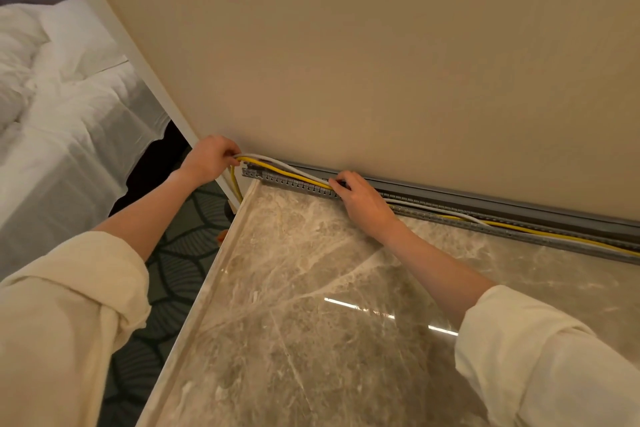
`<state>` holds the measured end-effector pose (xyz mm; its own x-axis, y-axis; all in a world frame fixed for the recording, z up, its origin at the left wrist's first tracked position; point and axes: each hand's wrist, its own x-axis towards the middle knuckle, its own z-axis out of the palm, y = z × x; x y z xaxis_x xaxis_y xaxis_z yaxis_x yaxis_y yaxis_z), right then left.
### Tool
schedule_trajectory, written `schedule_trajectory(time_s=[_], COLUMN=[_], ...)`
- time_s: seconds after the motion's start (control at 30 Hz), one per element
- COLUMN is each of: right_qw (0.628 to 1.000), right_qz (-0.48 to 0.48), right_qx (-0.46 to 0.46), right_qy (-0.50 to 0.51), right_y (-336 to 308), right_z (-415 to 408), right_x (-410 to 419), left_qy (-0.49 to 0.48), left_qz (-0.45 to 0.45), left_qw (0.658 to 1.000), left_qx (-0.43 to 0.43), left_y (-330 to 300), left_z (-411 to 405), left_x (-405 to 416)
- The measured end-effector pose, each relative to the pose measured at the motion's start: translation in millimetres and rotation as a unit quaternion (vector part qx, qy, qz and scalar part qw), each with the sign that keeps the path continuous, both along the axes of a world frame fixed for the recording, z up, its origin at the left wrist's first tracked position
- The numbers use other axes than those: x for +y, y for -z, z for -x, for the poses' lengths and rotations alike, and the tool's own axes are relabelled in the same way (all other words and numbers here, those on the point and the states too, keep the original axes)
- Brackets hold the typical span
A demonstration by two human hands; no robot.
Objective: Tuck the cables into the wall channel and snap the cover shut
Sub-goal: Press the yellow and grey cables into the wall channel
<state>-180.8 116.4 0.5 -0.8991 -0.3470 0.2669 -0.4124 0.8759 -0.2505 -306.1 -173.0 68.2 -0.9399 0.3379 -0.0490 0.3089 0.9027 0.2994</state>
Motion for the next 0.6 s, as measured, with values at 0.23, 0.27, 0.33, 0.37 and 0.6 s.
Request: schedule_trajectory(time_s=[0.23, 0.27, 0.33, 0.37, 0.6], right_qw=[0.999, 0.999, 0.999, 0.999, 0.999], right_qz=[0.032, 0.033, 0.037, 0.041, 0.027], right_qx=[-0.023, -0.022, -0.019, -0.019, -0.032], right_qy=[0.004, 0.003, 0.003, 0.003, 0.007], right_y=[-9.5, -9.7, -10.0, -10.0, -7.5], right_z=[5.5, 5.0, 4.5, 4.1, 2.2], right_x=[0.1, 0.0, 0.1, 0.0, -1.0], left_qy=[-0.016, -0.014, -0.016, -0.021, -0.061], left_qz=[0.019, 0.024, 0.029, 0.027, -0.001], left_qw=[0.999, 0.999, 0.999, 0.999, 0.998], left_qx=[0.046, 0.044, 0.041, 0.038, 0.025], left_y=[12.6, 14.3, 17.4, 19.1, 17.6], left_z=[-10.5, -12.0, -14.6, -15.6, -15.9], left_x=[6.4, 6.7, 7.1, 7.3, 14.0])
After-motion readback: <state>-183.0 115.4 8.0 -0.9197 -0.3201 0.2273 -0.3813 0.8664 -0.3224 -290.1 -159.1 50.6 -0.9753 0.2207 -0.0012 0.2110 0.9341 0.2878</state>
